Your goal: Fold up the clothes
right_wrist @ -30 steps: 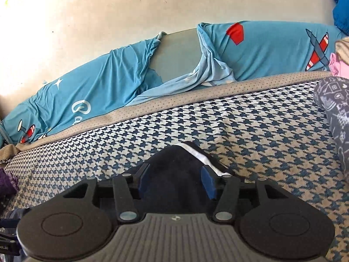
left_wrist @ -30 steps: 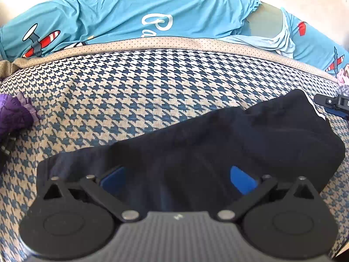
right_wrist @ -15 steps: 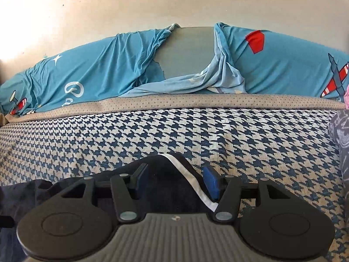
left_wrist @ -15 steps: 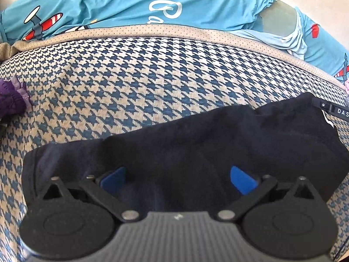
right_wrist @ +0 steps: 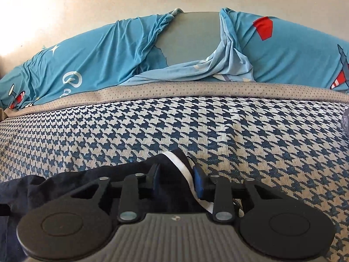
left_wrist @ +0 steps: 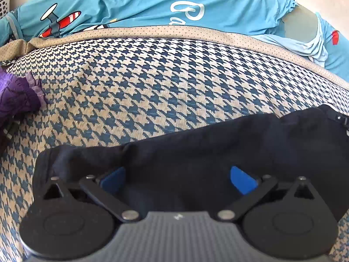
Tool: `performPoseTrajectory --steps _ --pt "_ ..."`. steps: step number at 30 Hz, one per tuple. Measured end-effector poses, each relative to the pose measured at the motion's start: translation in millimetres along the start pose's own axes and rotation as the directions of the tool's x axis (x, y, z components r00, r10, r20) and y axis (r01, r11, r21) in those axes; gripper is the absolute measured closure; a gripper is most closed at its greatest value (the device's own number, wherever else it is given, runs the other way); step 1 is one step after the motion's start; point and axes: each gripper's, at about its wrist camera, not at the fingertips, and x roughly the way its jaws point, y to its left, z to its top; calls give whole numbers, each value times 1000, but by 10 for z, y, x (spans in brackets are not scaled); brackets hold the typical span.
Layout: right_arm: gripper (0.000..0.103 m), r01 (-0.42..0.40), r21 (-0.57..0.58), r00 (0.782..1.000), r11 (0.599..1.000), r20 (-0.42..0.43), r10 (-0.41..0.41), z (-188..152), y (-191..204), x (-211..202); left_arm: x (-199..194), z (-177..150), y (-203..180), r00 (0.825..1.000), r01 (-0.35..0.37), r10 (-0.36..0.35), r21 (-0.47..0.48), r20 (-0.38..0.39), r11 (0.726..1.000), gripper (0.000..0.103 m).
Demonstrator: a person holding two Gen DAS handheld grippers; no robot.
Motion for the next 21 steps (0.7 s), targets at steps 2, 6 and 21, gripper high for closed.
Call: performPoseTrajectory --steps 2,6,21 --pt "91 19 9 1000 1000 14 -19 -5 -7 -15 2 -16 -20 1000 -14 14 13 5 1000 0" --pt "97 54 41 997 998 48 -56 1 -45 -43 9 -18 7 997 -71 71 2 16 997 0" --pt "75 85 193 994 977 56 -98 113 -369 -275 -59 31 253 990 -137 139 -81 14 987 0"
